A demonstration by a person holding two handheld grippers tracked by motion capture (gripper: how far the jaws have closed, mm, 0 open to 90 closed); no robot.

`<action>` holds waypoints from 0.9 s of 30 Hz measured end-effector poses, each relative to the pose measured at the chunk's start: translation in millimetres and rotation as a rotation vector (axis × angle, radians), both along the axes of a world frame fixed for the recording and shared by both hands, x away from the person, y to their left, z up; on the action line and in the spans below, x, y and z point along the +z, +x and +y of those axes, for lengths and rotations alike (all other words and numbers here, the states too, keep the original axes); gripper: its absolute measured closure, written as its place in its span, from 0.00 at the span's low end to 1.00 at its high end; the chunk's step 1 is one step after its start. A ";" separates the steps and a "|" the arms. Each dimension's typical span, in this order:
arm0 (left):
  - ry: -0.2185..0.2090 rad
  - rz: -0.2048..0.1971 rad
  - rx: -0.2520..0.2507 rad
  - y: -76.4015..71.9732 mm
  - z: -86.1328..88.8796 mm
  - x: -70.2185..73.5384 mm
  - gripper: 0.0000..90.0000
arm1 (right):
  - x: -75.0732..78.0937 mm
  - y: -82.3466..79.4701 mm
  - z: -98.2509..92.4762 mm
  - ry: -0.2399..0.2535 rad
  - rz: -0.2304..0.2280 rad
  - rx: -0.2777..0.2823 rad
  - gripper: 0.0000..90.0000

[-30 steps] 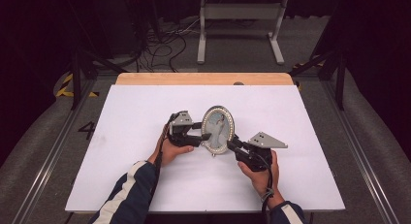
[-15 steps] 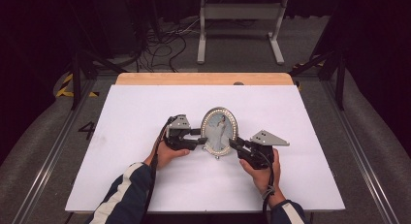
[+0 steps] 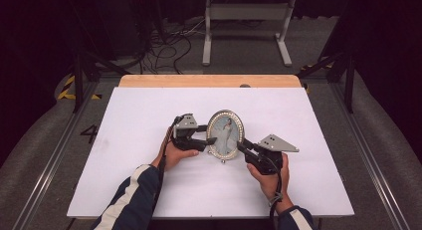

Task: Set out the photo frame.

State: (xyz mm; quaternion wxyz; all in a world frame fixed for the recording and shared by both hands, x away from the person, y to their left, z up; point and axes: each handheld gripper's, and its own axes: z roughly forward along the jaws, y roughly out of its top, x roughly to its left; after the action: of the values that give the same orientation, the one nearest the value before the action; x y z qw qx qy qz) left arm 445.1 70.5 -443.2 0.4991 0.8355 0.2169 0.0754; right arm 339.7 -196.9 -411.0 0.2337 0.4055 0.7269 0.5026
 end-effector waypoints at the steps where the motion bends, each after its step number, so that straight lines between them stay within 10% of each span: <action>1: 0.004 -0.001 -0.022 -0.7 -1.0 0.2 0.48 | 0.0 0.2 -0.2 0.000 -0.004 0.001 0.85; 9: 0.113 -0.029 -0.022 -10.7 -2.4 4.2 0.60 | -2.3 4.2 -2.4 0.011 0.010 -0.001 0.86; 27: 0.108 -0.047 0.003 -23.8 11.2 3.7 0.56 | -3.1 9.2 2.7 0.001 0.003 0.001 0.78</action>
State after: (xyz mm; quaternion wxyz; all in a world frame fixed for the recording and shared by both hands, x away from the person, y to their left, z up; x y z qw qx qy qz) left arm 421.3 81.6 -439.6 0.4582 0.8589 0.2022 0.1071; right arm 348.8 -194.2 -414.1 0.2322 0.4060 0.7271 0.5026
